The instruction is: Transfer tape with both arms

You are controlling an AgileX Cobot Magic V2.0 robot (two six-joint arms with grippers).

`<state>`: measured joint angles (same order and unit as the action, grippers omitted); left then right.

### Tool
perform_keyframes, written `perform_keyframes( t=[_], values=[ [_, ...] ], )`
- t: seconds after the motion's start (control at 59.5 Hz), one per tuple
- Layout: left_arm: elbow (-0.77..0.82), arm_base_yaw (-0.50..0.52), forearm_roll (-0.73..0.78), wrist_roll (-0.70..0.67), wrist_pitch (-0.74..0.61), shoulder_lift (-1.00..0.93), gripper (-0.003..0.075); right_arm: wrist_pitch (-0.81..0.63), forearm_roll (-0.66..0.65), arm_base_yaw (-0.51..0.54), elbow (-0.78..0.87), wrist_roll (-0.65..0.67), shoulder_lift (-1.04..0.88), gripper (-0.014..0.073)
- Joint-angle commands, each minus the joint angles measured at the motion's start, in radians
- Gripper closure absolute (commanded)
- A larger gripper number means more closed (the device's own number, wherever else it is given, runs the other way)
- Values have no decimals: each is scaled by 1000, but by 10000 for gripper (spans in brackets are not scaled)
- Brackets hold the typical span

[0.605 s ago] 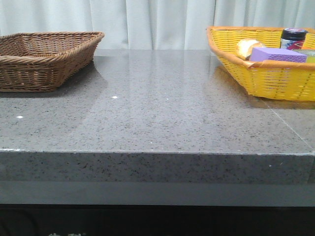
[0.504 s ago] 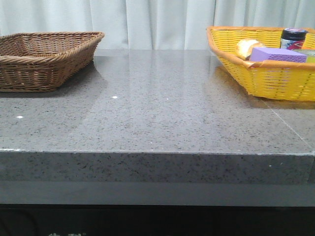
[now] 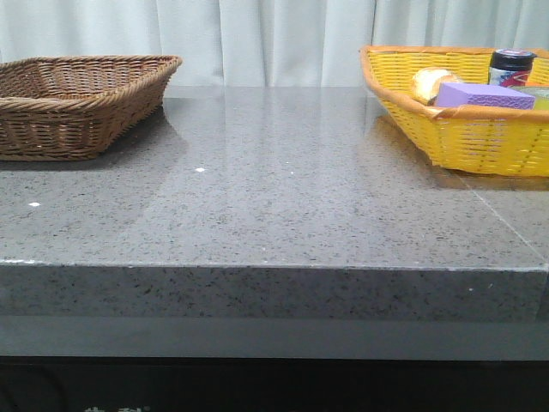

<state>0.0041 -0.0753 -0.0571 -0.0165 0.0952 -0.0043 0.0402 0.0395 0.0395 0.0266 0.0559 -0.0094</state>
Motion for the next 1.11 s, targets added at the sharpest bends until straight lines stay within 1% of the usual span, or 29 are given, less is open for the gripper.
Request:
perform_keyframes(
  t=[0.0,0.118,0.269,0.42,0.638,0.773,0.856,0.991,1.092],
  values=[
    [5,2,-8,-1,-104,-16,741,-76,-8,4,-6,0,-23,662],
    [5,2,-10,-1,-106,-16,741,-112,-8,4,-6,0,-23,662],
    [3,2,-10,-1,-122,-16,741,-112,-8,4,-8,0,-23,662],
    [-48,2,-10,-4,-134,-14,741,-54,-1,4,-63,0,-23,662],
    [-272,2,-10,-4,23,-14,741,129,-1,4,-282,0,-16,662],
    [-413,2,-10,-4,151,15,741,229,-1,4,-426,0,40,662],
    [-513,2,-10,-4,233,61,741,291,-1,4,-529,0,116,662],
    [-652,2,-10,-4,304,174,741,438,-1,4,-686,0,260,662],
    [-738,2,-10,-4,369,267,741,553,-1,4,-773,0,356,662]
  ],
)
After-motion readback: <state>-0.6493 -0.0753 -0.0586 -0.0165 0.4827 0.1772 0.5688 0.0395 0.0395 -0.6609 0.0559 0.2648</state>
